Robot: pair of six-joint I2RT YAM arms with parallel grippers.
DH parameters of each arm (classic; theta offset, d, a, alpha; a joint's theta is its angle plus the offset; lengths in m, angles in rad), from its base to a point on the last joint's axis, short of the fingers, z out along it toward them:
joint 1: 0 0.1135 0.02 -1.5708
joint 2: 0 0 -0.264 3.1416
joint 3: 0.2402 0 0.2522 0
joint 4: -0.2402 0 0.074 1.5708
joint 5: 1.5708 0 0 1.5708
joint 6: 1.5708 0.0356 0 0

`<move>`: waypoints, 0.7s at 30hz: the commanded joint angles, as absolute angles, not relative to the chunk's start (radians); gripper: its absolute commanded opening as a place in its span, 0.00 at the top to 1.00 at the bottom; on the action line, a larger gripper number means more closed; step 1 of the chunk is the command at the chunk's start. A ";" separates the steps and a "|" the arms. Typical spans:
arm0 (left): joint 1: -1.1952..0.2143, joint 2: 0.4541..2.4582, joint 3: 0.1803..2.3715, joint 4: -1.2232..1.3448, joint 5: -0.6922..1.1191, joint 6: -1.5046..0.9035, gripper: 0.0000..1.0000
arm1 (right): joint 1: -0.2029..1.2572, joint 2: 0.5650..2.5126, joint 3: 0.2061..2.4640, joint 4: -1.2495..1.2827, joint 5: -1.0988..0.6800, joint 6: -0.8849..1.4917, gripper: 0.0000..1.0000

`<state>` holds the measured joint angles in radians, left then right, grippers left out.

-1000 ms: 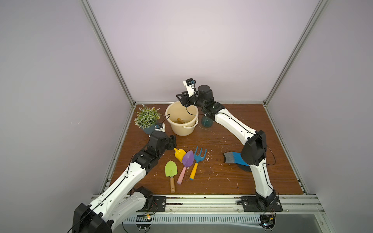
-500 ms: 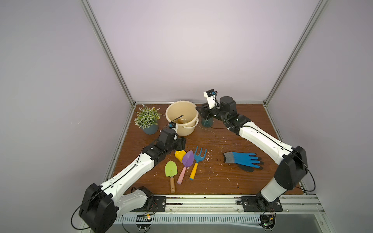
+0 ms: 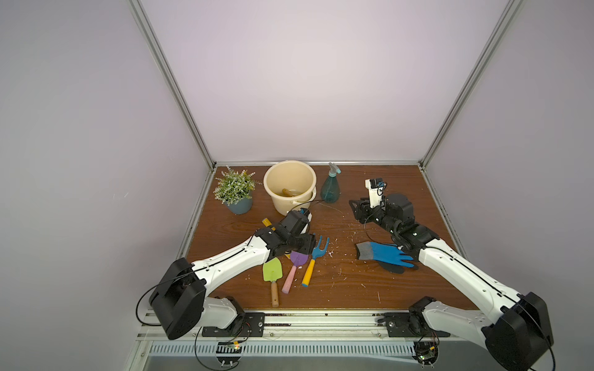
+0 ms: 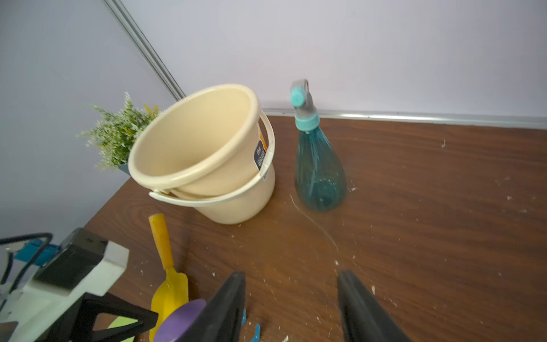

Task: Organize the gardening tools
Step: Pick up the gardening tool from the center of the board.

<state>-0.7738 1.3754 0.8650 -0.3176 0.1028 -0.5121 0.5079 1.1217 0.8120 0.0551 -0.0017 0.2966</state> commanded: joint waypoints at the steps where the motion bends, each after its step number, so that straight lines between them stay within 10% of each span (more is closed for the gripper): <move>1: -0.819 1.445 0.901 -0.388 0.128 -0.530 0.46 | 0.501 1.086 0.781 0.077 0.032 0.338 0.44; 21: -0.926 1.640 0.957 -0.452 0.076 -0.584 0.51 | 0.475 1.040 0.725 0.053 0.033 0.330 0.44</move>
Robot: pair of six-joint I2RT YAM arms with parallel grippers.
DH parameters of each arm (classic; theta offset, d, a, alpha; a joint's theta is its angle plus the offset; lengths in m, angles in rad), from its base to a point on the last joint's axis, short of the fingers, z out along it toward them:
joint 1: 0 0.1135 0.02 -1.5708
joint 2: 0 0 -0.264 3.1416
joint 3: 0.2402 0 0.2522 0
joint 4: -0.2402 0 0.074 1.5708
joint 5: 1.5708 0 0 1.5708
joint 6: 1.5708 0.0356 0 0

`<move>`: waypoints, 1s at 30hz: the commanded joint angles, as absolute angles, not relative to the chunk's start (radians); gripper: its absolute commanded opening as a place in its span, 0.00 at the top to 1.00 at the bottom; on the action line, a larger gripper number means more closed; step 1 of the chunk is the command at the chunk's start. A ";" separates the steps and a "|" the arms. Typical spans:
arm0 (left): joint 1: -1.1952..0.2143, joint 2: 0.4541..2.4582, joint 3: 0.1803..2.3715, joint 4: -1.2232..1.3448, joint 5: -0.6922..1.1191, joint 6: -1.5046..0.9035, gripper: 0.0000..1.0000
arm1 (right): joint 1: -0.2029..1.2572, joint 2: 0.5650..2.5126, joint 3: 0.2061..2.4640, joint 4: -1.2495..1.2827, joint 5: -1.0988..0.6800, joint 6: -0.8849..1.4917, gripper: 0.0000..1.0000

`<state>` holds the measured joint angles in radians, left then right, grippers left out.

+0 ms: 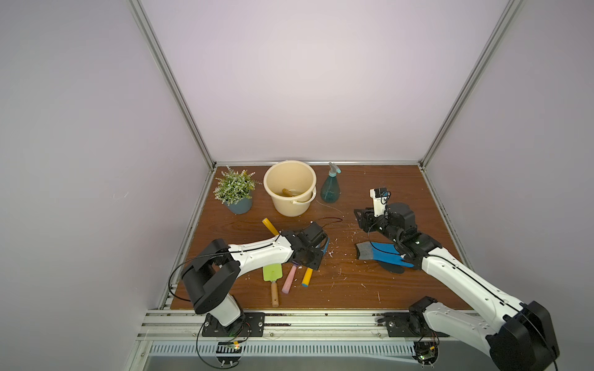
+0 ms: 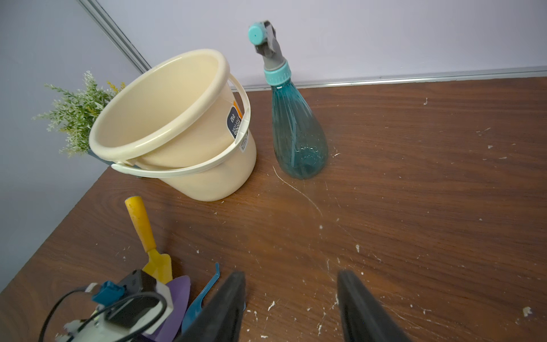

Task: Organize the gardening tools
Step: Pick up the gardening tool from the center of the board.

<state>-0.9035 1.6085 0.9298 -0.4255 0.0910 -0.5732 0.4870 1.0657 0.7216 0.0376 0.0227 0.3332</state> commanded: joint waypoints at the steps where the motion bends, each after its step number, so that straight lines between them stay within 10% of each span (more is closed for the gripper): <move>1: -0.928 1.651 0.964 -0.451 0.075 -0.584 0.51 | 0.470 1.041 0.727 0.052 0.030 0.328 0.44; 23: -0.933 1.747 1.147 -0.506 0.025 -0.486 1.00 | 0.398 1.010 0.726 0.077 0.030 0.328 0.43; 30: -0.915 1.662 1.302 -0.566 -0.116 -0.425 1.00 | 0.385 0.979 0.739 0.098 0.048 0.323 0.43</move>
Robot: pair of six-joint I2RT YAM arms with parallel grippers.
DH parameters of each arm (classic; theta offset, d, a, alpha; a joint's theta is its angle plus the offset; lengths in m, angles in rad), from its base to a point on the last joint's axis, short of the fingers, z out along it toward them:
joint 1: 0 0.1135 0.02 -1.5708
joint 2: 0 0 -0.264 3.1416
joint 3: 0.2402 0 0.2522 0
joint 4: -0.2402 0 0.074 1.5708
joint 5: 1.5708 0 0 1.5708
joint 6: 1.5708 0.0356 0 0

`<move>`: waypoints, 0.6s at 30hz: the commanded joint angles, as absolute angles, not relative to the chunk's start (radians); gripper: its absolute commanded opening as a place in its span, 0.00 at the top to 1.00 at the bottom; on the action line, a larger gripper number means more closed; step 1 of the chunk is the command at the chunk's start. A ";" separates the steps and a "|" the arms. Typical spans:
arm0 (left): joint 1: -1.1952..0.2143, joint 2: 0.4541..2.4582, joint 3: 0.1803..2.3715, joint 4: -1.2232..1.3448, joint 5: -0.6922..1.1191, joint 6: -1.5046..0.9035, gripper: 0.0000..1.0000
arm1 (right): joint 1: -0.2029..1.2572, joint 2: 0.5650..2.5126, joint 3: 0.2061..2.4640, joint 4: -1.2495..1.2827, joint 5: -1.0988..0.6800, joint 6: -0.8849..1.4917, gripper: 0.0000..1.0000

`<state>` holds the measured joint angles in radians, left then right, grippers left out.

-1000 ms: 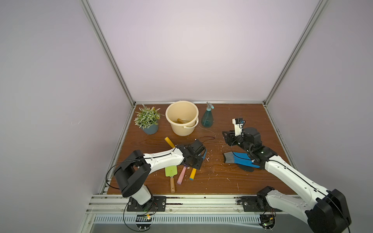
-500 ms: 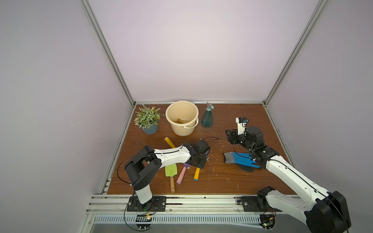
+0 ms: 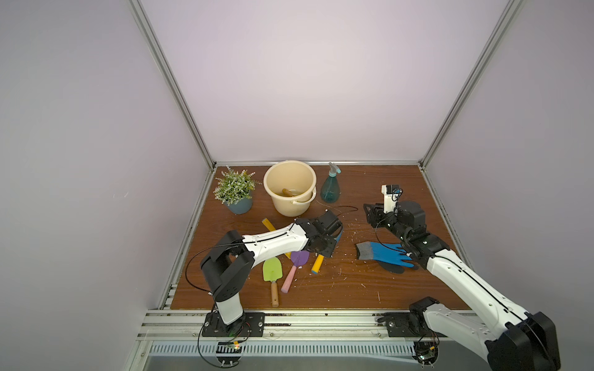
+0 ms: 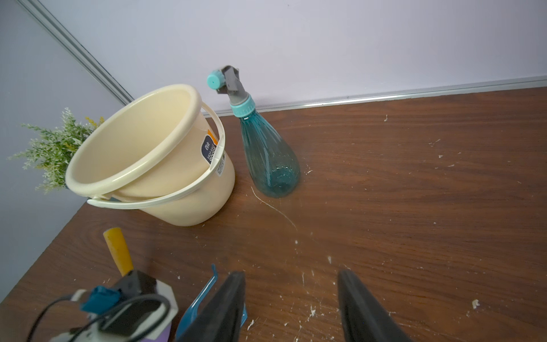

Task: Organize the gardening tools
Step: Pick up the gardening tool from the center of the board, then place the gardening tool in the container.

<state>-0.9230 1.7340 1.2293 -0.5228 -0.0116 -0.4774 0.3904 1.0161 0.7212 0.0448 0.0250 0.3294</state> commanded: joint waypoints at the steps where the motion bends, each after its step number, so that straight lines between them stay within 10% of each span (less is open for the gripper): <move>1: -0.904 1.647 1.316 -0.566 -0.126 -0.419 1.00 | 0.385 0.976 0.739 0.100 0.047 0.322 0.43; 18: -0.522 1.594 1.463 -0.058 -0.346 -0.253 1.00 | 0.385 0.916 0.700 0.146 -0.027 0.371 0.43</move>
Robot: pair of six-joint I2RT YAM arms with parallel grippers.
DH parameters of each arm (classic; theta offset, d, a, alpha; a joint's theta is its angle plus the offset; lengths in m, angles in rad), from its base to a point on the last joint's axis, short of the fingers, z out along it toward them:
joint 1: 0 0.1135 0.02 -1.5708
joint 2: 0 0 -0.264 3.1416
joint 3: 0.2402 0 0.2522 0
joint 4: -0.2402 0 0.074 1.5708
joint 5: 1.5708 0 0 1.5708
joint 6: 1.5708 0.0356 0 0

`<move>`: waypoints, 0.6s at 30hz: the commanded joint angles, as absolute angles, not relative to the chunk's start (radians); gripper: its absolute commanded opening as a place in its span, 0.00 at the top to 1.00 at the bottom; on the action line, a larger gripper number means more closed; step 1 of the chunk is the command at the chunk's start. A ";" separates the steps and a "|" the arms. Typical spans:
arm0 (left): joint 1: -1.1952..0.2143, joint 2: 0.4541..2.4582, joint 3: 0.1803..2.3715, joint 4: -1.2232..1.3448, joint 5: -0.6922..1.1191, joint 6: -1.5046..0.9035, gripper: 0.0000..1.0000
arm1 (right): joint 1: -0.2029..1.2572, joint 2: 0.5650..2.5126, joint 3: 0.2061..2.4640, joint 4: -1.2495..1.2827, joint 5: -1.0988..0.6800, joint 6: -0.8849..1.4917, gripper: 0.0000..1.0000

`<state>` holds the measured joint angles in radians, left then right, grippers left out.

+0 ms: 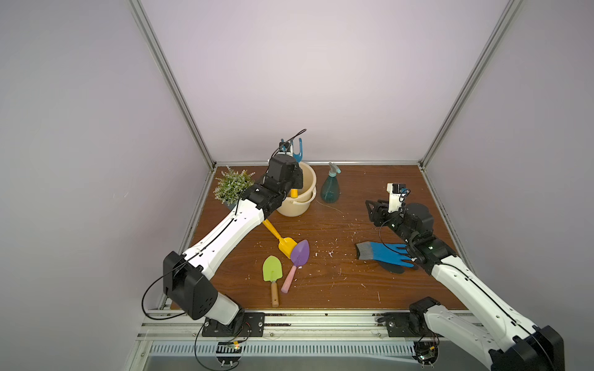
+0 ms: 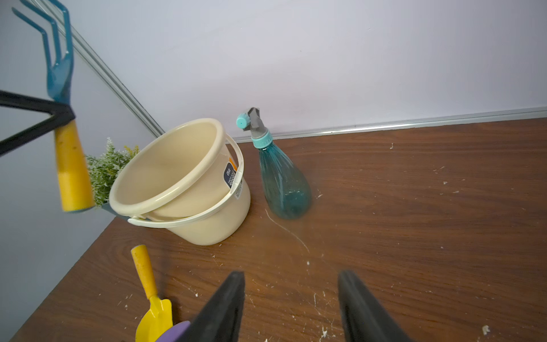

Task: Organize the gardening tools
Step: Place the gardening tool in the container.

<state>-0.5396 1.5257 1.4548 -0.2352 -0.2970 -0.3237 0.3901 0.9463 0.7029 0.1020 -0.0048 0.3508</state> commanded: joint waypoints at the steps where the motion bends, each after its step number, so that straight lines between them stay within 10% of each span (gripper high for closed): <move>1: -0.522 1.615 1.467 -0.024 -0.362 -0.237 1.00 | 0.385 0.910 0.698 0.144 -0.027 0.371 0.43; 18: -0.490 1.813 1.258 0.376 -0.351 -0.192 0.84 | 0.385 0.812 0.658 0.100 -0.019 0.370 0.42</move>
